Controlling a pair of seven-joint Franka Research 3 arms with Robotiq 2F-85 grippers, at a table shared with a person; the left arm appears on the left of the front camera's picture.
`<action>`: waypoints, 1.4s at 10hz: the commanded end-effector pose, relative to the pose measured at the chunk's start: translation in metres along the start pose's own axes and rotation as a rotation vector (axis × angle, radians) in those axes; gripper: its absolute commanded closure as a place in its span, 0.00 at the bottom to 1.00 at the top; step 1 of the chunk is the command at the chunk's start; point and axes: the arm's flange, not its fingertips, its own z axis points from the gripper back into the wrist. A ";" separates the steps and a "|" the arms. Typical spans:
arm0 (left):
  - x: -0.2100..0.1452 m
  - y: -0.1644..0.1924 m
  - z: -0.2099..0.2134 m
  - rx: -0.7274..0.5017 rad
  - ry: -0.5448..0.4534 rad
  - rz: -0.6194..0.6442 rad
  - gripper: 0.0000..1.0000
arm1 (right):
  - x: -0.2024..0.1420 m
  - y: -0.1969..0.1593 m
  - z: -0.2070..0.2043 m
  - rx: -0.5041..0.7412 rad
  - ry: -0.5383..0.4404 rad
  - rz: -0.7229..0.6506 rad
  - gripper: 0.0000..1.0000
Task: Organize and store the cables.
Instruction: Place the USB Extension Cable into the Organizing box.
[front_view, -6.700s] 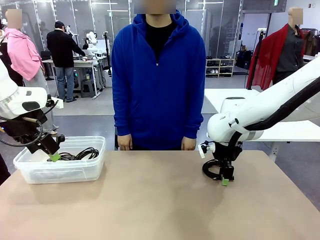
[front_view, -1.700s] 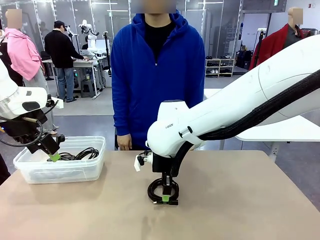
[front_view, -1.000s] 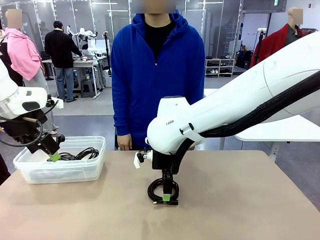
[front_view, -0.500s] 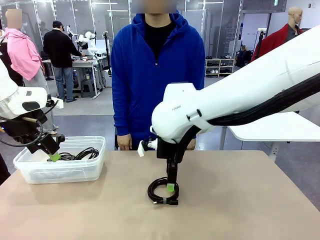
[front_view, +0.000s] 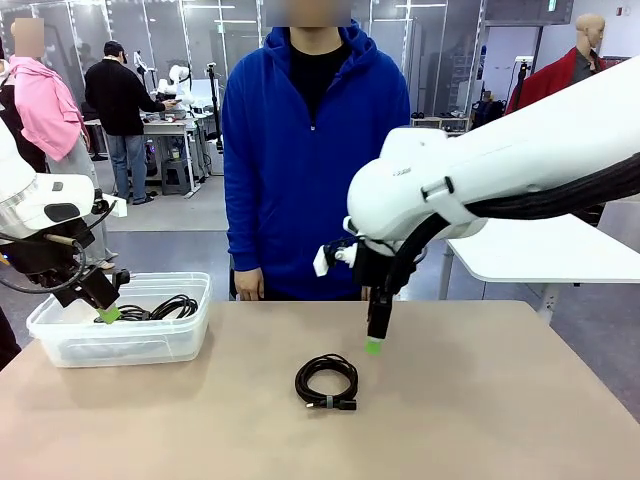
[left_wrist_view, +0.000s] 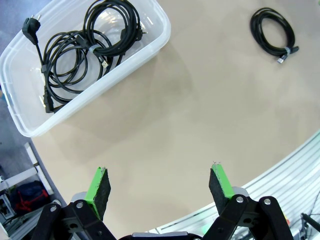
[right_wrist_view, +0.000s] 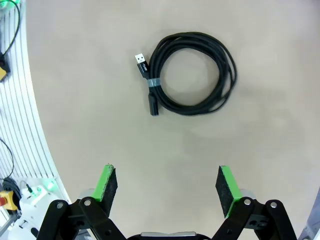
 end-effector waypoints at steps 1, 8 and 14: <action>-0.001 0.000 0.000 0.004 0.002 0.003 0.00 | -0.038 0.003 0.024 -0.002 -0.105 -0.014 0.00; -0.001 0.000 0.000 0.004 0.002 0.003 0.00 | -0.158 0.025 0.097 -0.083 -0.280 -0.081 0.00; 0.049 -0.059 -0.034 0.021 0.081 -0.295 0.00 | -0.237 0.039 0.114 -0.147 -0.327 -0.225 0.00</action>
